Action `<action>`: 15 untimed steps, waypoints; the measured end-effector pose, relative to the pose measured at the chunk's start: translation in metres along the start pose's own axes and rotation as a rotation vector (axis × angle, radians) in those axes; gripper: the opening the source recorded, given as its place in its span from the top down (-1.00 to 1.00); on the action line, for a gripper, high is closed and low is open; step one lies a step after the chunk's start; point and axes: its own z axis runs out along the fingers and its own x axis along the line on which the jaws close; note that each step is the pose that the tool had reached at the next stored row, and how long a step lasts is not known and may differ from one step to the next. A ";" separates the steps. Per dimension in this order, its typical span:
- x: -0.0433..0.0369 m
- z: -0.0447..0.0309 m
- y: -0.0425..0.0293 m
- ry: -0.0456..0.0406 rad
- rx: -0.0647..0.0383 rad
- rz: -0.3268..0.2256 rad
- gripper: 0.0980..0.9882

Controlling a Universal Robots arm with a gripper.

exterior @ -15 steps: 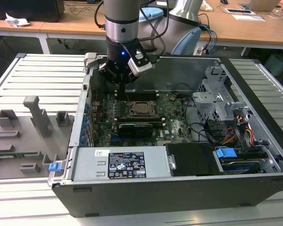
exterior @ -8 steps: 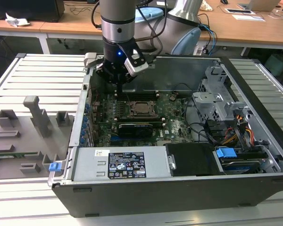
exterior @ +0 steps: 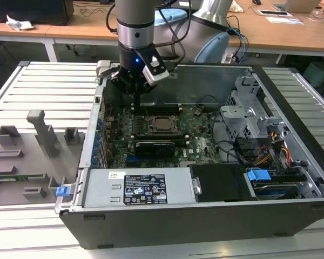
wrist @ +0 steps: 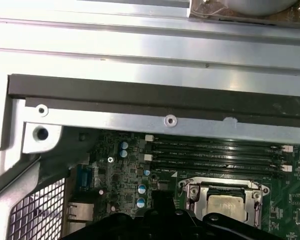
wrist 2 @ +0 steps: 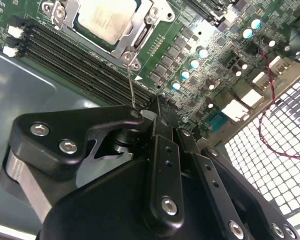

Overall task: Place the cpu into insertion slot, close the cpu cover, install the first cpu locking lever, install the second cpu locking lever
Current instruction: 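Install the first cpu locking lever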

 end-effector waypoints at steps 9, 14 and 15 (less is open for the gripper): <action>-0.0042 0.0005 0.0015 0.0002 0.002 0.000 0.98; -0.0094 0.0005 0.0011 0.0000 0.002 0.000 0.98; -0.0106 0.0005 0.0011 0.0000 0.002 0.000 0.98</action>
